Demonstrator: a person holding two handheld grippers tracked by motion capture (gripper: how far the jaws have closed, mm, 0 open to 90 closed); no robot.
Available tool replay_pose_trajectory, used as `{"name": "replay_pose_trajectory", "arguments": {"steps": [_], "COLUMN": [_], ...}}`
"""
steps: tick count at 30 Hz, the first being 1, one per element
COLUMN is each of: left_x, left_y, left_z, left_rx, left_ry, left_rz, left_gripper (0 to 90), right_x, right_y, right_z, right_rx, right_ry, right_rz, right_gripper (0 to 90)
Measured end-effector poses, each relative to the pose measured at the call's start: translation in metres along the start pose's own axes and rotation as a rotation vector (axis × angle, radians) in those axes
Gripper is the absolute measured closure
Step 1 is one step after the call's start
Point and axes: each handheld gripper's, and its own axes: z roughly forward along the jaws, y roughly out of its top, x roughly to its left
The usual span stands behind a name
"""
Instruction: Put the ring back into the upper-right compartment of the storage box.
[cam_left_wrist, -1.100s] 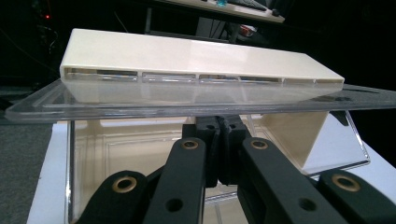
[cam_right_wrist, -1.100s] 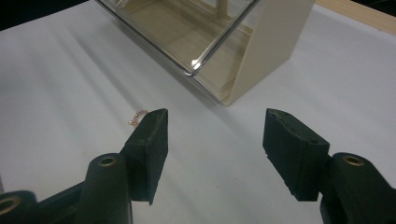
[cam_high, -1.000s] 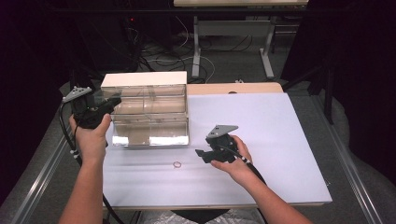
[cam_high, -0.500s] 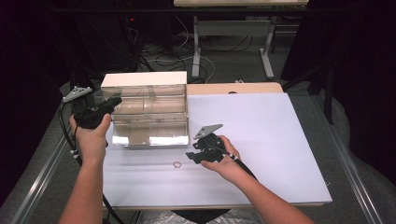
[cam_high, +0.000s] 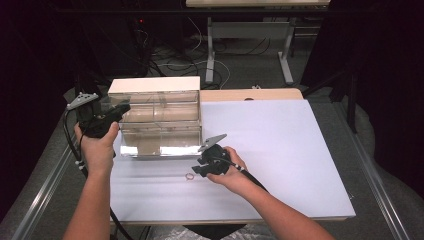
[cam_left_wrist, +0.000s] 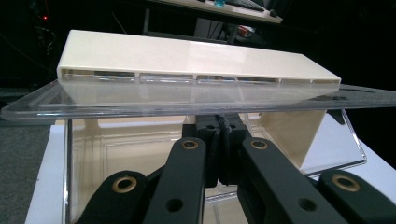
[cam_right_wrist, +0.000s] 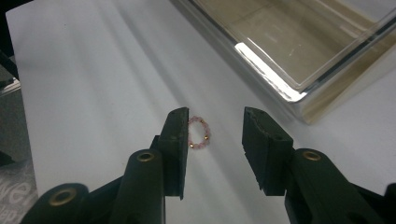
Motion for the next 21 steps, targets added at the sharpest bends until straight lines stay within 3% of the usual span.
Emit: {"name": "replay_pose_trajectory", "arguments": {"steps": [2, 4, 10, 17, 21], "left_x": [0.0, 0.0, 0.0, 0.0, 0.0], "left_y": [0.0, 0.0, 0.0, 0.0, 0.0], "left_z": [0.0, 0.0, -0.001, 0.0, 0.0], "left_rx": [0.0, 0.0, 0.005, -0.003, -0.003], "left_ry": [0.0, -0.001, -0.002, -0.004, -0.005], "left_rz": [0.0, 0.001, 0.002, 0.0, -0.001], "left_gripper": [90.0, 90.0, 90.0, 90.0, 90.0], "right_x": [0.002, 0.001, 0.002, -0.004, -0.005], "right_y": [0.001, 0.001, 0.002, 0.003, 0.004], "right_z": [0.004, 0.009, 0.02, 0.033, 0.04], "right_rx": [0.026, 0.034, 0.077, 0.093, 0.134], "right_ry": [0.006, 0.006, -0.001, -0.002, -0.009], "right_rz": [0.027, 0.008, 0.042, 0.049, 0.075], "right_gripper": [62.2, 62.2, 63.5, 63.9, 65.6]}}
